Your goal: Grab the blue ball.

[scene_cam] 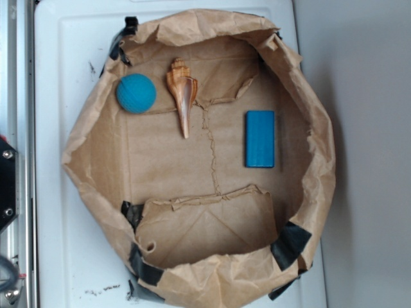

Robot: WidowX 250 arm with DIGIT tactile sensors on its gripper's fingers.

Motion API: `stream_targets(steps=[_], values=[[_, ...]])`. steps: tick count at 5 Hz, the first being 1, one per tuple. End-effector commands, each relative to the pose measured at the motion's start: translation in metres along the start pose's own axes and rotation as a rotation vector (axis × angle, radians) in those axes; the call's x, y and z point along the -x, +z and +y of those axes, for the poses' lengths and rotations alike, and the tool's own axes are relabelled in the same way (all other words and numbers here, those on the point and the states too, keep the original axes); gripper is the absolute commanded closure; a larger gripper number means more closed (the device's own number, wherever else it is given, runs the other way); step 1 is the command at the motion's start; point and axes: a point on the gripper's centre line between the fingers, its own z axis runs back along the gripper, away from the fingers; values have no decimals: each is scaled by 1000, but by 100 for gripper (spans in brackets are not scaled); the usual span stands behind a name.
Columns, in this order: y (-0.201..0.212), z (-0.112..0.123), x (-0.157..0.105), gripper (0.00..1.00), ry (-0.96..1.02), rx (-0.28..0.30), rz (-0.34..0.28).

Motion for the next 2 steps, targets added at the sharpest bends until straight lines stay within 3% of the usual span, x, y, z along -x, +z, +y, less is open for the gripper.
stream_targets(steps=[1,2], values=[[0,0,0,0,0,0,0],[-29,14,-37,0,-33,-48,23]])
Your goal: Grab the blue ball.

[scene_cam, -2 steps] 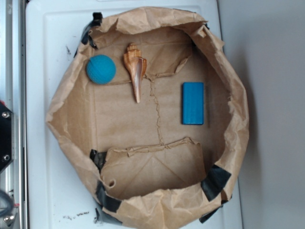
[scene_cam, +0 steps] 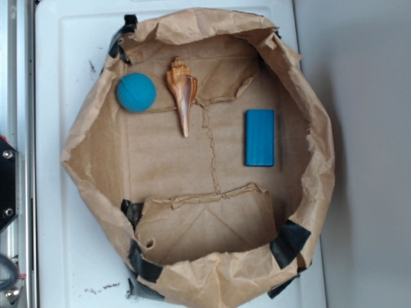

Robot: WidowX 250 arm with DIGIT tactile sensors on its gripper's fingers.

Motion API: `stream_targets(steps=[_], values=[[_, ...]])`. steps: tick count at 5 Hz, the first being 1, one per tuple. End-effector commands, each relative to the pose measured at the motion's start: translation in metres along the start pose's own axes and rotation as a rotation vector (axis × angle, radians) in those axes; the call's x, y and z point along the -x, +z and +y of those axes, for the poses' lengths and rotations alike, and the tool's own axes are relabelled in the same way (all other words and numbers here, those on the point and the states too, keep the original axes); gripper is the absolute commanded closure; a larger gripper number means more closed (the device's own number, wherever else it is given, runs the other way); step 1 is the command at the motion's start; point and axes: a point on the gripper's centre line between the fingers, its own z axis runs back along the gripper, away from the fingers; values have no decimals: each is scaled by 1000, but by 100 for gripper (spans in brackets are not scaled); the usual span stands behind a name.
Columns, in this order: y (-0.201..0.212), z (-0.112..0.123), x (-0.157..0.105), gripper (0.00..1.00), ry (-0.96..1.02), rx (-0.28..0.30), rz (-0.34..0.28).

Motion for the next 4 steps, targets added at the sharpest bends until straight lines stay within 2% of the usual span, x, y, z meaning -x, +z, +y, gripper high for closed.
stream_targets(steps=[1,2,4], values=[[-40,14,-46,0,-126,-10,-2],[-28,22,-66,0,-173,38,-65],[-28,22,-66,0,-173,38,-65]])
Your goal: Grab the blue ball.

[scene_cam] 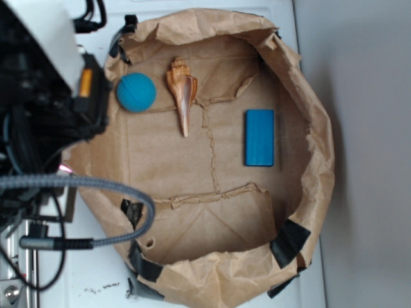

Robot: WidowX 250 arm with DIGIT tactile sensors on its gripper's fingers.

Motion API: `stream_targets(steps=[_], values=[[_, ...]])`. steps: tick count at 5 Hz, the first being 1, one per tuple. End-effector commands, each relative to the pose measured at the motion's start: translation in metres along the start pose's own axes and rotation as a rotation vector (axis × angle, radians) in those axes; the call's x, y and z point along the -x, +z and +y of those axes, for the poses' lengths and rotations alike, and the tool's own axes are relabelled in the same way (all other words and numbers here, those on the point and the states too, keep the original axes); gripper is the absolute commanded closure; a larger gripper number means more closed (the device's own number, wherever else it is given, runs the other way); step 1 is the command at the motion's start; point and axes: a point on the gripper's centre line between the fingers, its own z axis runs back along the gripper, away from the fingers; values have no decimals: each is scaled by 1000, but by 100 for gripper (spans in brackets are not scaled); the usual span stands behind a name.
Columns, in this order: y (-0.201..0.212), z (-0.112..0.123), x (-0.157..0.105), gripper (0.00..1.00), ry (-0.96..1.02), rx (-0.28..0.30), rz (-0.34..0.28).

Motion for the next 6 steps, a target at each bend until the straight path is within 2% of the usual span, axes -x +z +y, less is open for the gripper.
stream_targets(steps=[1,2,3,4,6], values=[[9,2,-7,0,8,-12,-36],[-26,33,-27,0,-115,36,142],[-48,62,-31,0,-162,97,179],[-74,80,-39,0,-134,33,186],[-74,80,-39,0,-134,33,186]])
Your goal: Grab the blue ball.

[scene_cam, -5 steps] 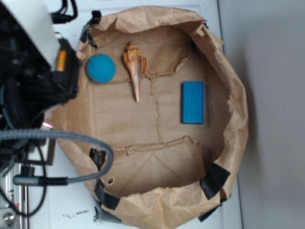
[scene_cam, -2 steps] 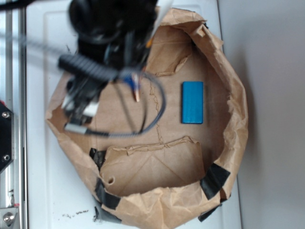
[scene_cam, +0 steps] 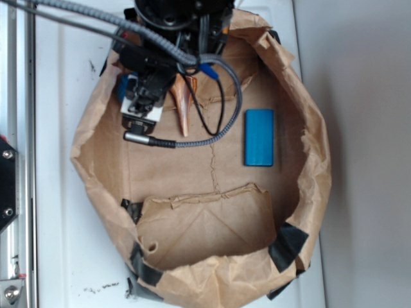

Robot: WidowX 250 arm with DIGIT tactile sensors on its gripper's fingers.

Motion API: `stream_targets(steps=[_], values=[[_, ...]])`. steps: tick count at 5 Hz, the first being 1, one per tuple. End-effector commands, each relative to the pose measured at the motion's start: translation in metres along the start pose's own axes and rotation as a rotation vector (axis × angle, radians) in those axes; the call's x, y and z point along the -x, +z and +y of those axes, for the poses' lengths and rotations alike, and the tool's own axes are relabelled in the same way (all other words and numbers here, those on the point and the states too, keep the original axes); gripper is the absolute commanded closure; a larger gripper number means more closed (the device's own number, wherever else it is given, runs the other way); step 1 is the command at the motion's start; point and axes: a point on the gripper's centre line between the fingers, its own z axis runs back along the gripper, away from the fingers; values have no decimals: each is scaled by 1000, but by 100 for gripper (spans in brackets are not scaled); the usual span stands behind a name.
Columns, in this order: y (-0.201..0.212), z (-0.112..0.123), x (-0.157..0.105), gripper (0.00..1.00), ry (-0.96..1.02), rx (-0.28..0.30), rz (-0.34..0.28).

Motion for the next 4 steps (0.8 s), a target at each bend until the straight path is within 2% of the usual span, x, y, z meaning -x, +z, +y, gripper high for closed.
stream_targets(steps=[1,2,3,4], values=[[-11,-13,-12,0,-15,-101,-26],[-15,-21,-24,0,-75,-110,-47],[7,-39,-30,0,-163,-44,-110],[5,-38,-26,0,-169,-44,-113]])
